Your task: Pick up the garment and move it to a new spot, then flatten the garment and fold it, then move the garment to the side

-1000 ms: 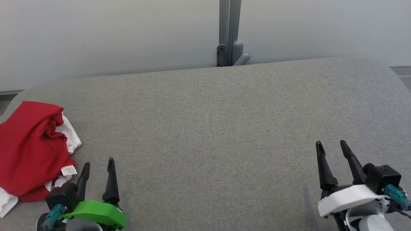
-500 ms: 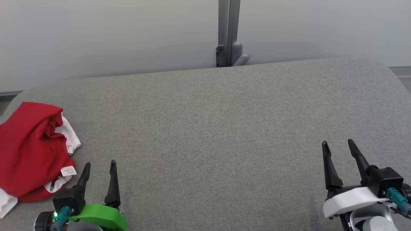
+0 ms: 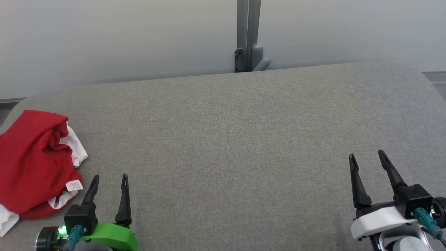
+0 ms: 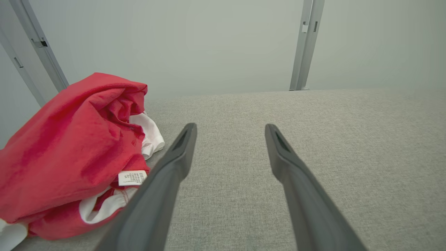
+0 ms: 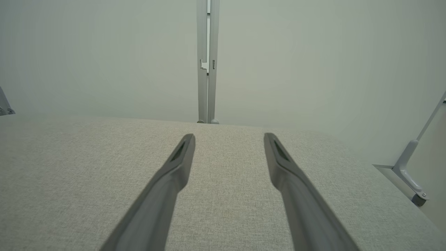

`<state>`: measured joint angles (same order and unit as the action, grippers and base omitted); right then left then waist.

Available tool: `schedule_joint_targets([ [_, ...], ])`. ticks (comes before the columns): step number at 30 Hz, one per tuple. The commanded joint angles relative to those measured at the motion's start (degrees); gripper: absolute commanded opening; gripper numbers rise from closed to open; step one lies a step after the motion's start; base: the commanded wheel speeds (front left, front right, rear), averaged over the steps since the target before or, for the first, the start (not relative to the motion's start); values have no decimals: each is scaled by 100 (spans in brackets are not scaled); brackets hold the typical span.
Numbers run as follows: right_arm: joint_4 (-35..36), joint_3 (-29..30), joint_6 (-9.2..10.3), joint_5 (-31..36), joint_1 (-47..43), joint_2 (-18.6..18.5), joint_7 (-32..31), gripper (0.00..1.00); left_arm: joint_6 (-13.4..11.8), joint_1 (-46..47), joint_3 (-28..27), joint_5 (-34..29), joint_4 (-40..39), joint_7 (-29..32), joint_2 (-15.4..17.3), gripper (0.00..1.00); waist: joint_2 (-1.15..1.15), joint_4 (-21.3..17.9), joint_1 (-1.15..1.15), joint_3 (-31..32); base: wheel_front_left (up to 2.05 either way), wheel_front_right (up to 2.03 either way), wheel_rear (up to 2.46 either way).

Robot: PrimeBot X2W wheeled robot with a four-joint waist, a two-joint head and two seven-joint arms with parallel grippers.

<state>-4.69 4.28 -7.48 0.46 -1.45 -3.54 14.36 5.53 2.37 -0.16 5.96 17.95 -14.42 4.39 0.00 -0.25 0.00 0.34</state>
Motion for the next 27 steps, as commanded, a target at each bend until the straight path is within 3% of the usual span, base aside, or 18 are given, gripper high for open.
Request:
schedule_joint_targets([
  [1,45,8,-2,121,-65,-2,56,100,18,-56,-27,-136,7,-45,2,100,0,3,0,-2,0,0,0],
  [27,2,60,-3,2,-63,38,88,100,123,70,-74,-124,132,-76,-68,100,0,36,0,-60,0,0,0],
])
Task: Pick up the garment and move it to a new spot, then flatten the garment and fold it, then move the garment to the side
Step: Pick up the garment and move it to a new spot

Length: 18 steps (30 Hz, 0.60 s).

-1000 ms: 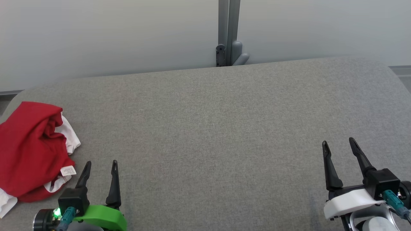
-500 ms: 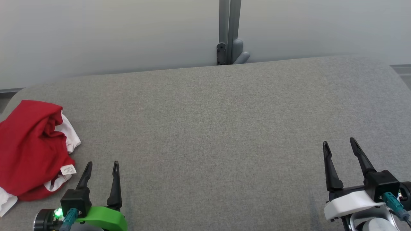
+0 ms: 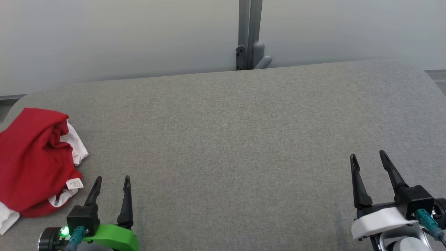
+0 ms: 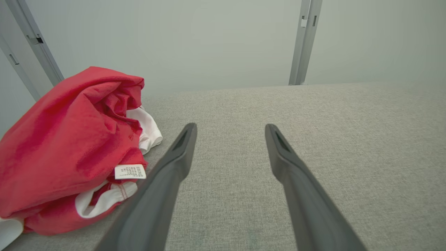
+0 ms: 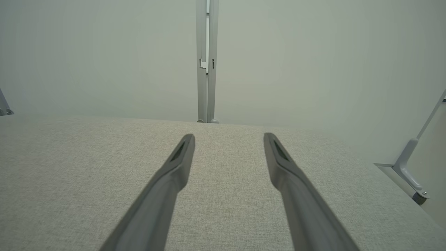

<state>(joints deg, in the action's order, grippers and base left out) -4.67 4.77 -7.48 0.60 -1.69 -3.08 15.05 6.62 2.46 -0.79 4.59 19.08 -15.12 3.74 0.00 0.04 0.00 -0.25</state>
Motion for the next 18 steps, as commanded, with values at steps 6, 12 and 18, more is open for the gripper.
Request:
schedule_joint_targets([
  [6,48,28,-3,-35,-94,-3,19,100,31,150,44,-20,51,-6,-7,100,0,260,0,10,0,0,0],
  [12,40,-49,-3,-54,-154,1,19,100,33,147,71,-49,86,-6,-5,100,0,884,0,69,0,0,0],
  [18,-13,-218,-3,-70,-125,6,20,100,18,71,5,-33,65,-6,23,100,0,1673,0,117,0,0,0],
])
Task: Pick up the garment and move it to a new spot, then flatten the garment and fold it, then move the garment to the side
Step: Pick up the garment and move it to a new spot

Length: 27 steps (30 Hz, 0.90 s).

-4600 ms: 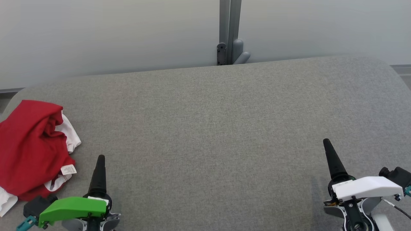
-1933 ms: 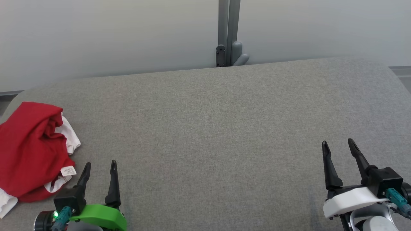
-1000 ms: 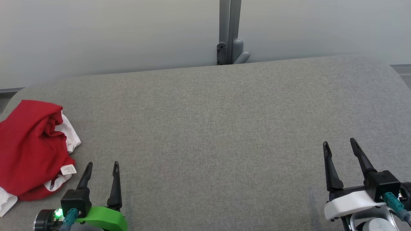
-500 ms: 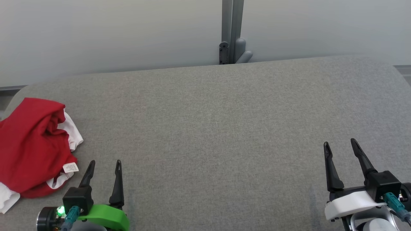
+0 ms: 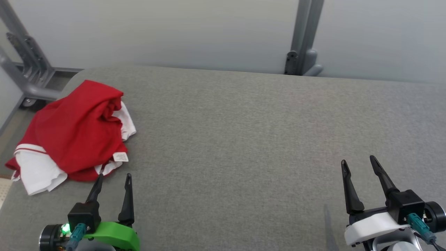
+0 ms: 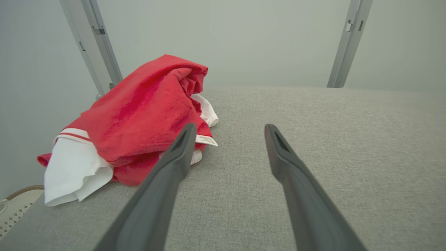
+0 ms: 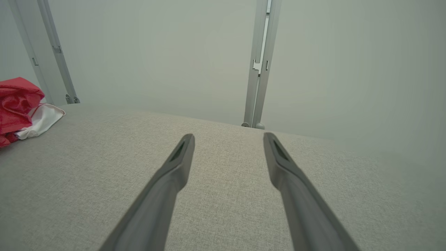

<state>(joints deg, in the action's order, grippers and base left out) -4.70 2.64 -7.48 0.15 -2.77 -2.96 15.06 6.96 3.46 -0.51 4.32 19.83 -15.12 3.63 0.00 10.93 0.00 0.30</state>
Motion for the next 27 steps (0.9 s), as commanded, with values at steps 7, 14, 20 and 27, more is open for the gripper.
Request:
schedule_joint_targets([
  [7,-85,-288,-3,-75,93,-2,18,100,-29,-128,-184,56,-86,-6,50,100,0,1026,0,122,0,0,0],
  [14,-65,-413,-3,-115,121,-5,19,100,-38,-104,-273,122,-173,-6,8,100,0,996,0,56,0,0,0],
  [20,89,-457,-3,-52,388,-131,18,100,0,465,-326,404,-99,-5,-21,100,0,776,0,-527,0,0,0],
  [27,263,-593,-3,-7,1041,-424,18,100,46,1887,-77,813,651,593,448,100,0,472,0,-1580,0,0,0],
])
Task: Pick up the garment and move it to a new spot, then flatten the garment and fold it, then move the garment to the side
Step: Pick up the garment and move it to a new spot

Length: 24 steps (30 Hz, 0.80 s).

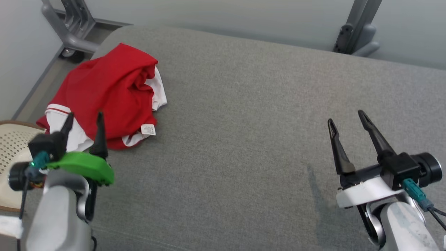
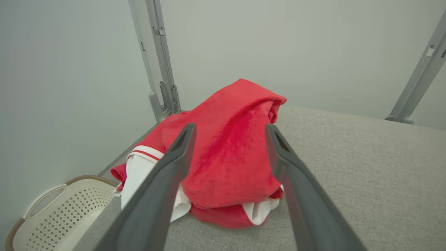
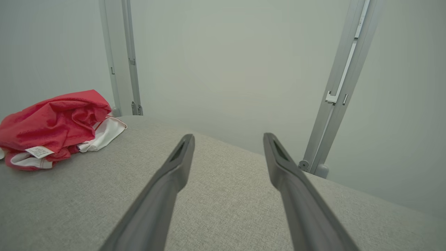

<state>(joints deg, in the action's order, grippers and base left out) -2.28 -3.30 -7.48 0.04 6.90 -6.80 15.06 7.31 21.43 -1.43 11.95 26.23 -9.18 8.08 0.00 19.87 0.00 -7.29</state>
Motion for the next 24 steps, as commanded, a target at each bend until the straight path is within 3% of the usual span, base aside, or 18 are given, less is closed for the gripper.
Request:
schedule_joint_targets([
  [1,46,-20,-3,7,175,-70,18,100,15,319,48,73,122,134,116,100,0,-465,0,-977,0,0,0],
  [12,97,-309,-2,-54,904,-87,19,100,11,2031,292,867,1832,1370,900,100,0,-837,0,-1811,0,0,0],
  [13,107,-316,-3,-58,923,-69,18,100,10,2115,263,934,1980,1404,905,83,0,-861,0,-1818,0,0,0],
  [14,116,-336,-2,-59,934,-46,19,100,-7,2196,227,956,2121,1410,936,0,0,-885,0,-1815,0,0,0],
  [19,89,-317,-3,-102,873,30,19,100,5,2366,268,1019,2521,1292,1029,0,0,-939,0,-1661,0,0,0],
  [24,28,-273,-3,-131,732,90,18,100,10,2398,119,1221,2434,822,1126,0,0,-989,0,-1362,0,0,0],
])
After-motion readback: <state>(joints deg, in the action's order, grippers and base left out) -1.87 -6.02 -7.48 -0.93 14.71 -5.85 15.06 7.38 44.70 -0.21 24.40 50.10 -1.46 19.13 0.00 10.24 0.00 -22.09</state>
